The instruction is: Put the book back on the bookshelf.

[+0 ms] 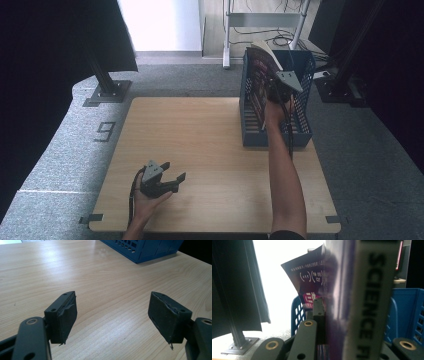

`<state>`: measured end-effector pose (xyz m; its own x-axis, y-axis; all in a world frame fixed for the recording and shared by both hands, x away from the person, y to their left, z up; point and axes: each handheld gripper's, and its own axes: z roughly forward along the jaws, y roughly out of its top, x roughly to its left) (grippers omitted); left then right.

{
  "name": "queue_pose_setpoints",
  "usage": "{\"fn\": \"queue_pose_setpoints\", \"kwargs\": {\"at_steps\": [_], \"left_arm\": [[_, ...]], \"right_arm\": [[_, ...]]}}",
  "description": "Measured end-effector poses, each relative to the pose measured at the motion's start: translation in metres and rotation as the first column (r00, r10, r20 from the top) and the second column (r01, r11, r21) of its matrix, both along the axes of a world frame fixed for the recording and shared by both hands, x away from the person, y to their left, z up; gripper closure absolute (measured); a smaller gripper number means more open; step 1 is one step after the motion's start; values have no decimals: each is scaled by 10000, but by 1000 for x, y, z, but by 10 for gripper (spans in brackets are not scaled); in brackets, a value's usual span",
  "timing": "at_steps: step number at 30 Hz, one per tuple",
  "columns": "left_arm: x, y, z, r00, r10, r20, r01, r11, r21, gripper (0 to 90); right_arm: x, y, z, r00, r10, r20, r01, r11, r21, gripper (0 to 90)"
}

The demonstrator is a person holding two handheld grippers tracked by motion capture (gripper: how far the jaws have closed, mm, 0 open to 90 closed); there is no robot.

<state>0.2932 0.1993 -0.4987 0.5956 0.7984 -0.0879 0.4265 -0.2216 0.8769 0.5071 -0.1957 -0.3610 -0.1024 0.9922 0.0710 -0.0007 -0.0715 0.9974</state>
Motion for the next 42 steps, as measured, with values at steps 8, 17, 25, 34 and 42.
{"fn": "queue_pose_setpoints", "kwargs": {"at_steps": [8, 17, 25, 34, 42], "left_arm": [[1, 1, 0, 10000, 36, -6, -36, 10000, -53, 233], [2, 4, 0, 10000, 57, -21, -57, 9999, -146, 233], [4, 6, -2, 9999, 69, -96, -71, 9999, -158, 233], [5, 7, -2, 9999, 106, -119, -108, 9998, -168, 233], [4, 4, -3, 9999, 36, -143, -38, 9998, -179, 233]], "right_arm": [[9, 4, -8, 9999, -30, -120, 28, 9999, -102, 813], [20, 12, -19, 9996, 29, -296, -35, 9998, -200, 814], [27, 21, -34, 9991, -46, -426, 24, 9987, -513, 814], [28, 25, -55, 9965, 101, -826, -152, 9979, -623, 813], [13, 24, -60, 9951, 327, -932, -381, 9976, -574, 803]]}}
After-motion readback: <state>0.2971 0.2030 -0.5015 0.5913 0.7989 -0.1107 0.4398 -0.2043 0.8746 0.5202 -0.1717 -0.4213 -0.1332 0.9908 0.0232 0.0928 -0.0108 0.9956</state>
